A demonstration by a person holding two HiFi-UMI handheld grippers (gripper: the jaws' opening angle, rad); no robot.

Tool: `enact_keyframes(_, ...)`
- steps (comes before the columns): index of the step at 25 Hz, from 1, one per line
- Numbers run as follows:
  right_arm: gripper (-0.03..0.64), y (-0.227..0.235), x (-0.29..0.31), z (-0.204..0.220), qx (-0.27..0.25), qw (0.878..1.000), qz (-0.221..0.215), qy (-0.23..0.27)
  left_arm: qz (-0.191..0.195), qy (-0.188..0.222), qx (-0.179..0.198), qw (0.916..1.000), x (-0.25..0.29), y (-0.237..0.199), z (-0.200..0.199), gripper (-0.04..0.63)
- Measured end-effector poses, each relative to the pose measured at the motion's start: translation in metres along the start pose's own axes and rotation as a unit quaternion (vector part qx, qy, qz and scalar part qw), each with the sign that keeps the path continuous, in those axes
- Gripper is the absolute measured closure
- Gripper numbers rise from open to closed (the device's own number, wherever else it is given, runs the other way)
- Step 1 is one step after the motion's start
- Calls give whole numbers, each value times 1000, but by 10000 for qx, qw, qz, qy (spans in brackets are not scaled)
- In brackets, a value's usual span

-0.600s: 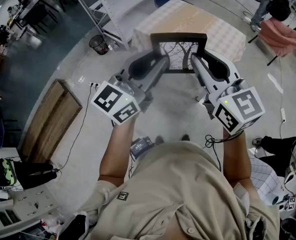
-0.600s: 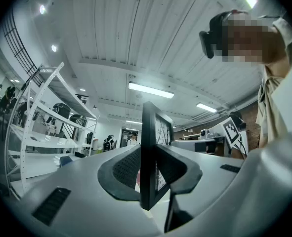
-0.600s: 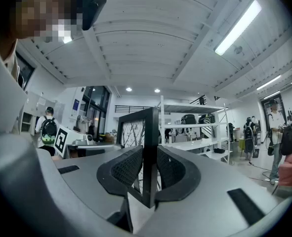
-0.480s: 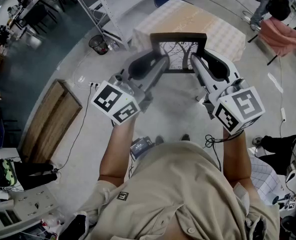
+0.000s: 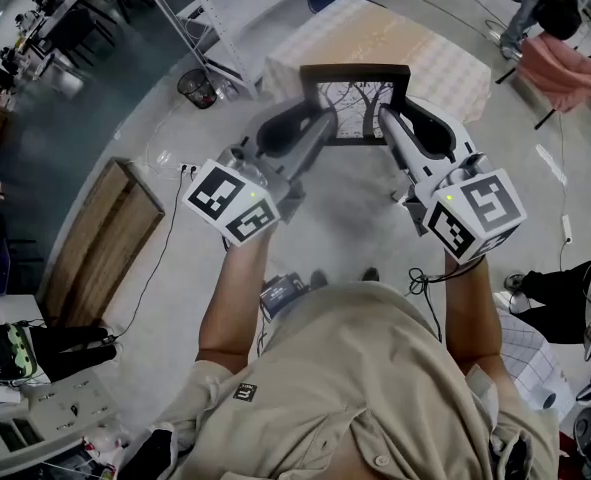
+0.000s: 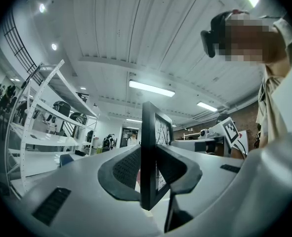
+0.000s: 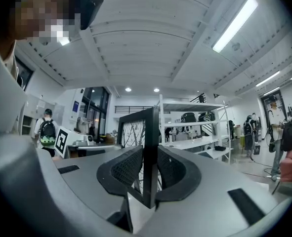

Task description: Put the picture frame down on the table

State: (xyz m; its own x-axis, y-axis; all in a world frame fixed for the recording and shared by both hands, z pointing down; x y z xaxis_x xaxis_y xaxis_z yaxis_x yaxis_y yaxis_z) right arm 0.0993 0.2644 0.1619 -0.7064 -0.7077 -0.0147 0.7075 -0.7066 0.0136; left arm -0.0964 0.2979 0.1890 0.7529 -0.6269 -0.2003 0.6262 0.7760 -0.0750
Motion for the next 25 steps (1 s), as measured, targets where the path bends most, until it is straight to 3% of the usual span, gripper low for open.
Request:
enact_keyframes(15,534,18,8,9,26,9999,-99,-34,-102,-64,-41,9999,13,-7,11,500)
enact_keyframes(21,534,83,-4,12,66,9997,-249,-52,-256,-92,-56,9996,74,2,27,500)
enact_keyframes(25,535,101,-7,15,41,9994,-331,-45,-332,-64,-34,9994,90,5,34,499)
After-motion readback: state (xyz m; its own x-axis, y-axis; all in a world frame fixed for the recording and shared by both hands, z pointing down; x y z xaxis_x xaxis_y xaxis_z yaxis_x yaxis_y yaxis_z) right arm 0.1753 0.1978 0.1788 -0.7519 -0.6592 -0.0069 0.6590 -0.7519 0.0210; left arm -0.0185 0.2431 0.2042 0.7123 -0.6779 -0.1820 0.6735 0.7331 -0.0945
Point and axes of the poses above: the fingertips, and each gripper's own axes: x forward along the fingers, y to its right, z out of its underside, the point moved 8 cm from there along -x, backward along the fingers, and after that the axes turned 10 degrees about z, right-handed, at the moved point
